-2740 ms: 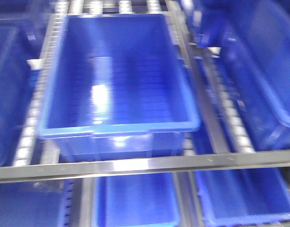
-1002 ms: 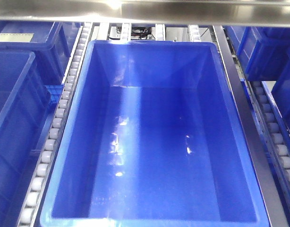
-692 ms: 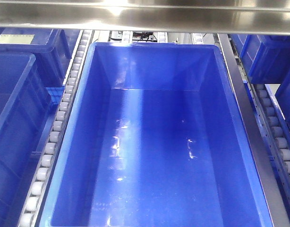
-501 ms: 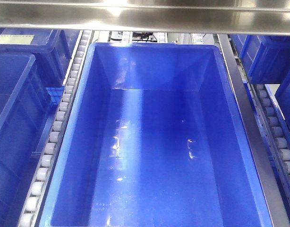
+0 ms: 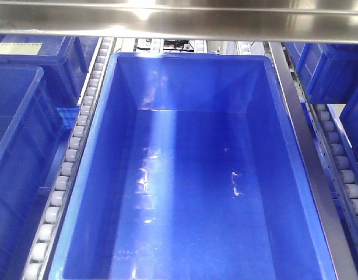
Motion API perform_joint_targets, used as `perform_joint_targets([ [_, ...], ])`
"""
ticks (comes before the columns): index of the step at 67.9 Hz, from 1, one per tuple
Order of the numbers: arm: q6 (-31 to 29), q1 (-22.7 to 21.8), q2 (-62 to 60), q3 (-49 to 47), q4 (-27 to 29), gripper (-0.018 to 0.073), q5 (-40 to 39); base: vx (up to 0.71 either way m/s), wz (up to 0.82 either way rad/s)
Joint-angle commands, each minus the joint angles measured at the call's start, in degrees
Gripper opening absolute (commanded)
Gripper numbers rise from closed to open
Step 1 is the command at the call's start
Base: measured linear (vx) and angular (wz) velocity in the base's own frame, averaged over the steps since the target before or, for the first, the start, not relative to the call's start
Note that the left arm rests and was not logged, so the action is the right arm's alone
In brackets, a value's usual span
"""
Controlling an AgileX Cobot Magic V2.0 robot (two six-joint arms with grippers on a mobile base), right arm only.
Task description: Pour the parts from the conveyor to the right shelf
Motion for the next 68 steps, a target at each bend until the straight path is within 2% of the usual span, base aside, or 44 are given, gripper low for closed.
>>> perform_joint_targets([
  [1,1.2,0.0,0.8,-1.6,0.4,-0.0003,-4.4,0.0,0.0],
  [12,11.0,0.4,2.2,-2.8,-6.3,-0.0003,-2.6,0.0,0.0],
  [18,15.7,2.9,4.9,-5.5,-9.3,-0.0003,-0.5,0.0,0.0],
  [43,16.1,14.1,32.0,-27.7,-13.6,-0.0003,17.6,0.0,0.0],
  [52,19.7,20.8,41.7,-35.5,-15.8,-0.0003,23.1,0.0,0.0],
  [68,24.3,29.3,59.3,-46.4,-20.0,-0.0003,30.5,0.0,0.0],
])
